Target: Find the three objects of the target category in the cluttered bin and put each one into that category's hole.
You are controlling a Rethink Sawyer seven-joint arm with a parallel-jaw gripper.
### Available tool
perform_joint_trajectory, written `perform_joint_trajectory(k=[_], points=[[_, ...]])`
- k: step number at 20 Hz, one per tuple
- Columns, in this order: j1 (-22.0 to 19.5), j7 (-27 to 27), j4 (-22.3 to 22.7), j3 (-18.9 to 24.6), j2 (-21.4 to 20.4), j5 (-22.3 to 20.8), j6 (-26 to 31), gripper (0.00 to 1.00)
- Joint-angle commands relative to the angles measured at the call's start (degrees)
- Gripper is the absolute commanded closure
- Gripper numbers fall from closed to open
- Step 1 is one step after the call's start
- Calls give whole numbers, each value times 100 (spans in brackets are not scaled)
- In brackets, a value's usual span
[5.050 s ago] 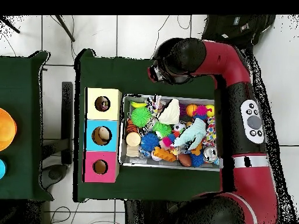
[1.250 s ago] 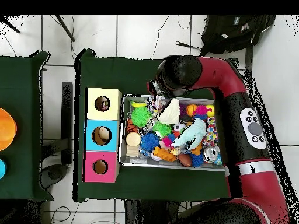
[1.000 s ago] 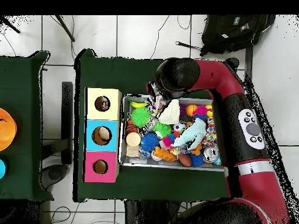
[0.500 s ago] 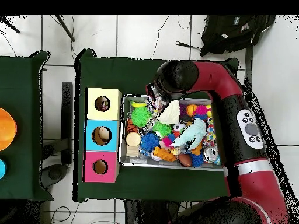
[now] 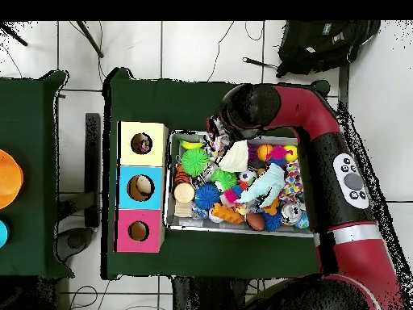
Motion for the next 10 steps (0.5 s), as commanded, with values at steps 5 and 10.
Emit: perform_joint_trajectory(k=[5,10], points=[[-208,-1200,444,-271,156,-428,9,0],[-233,-1085,665,-276,204,-448,-148,0]])
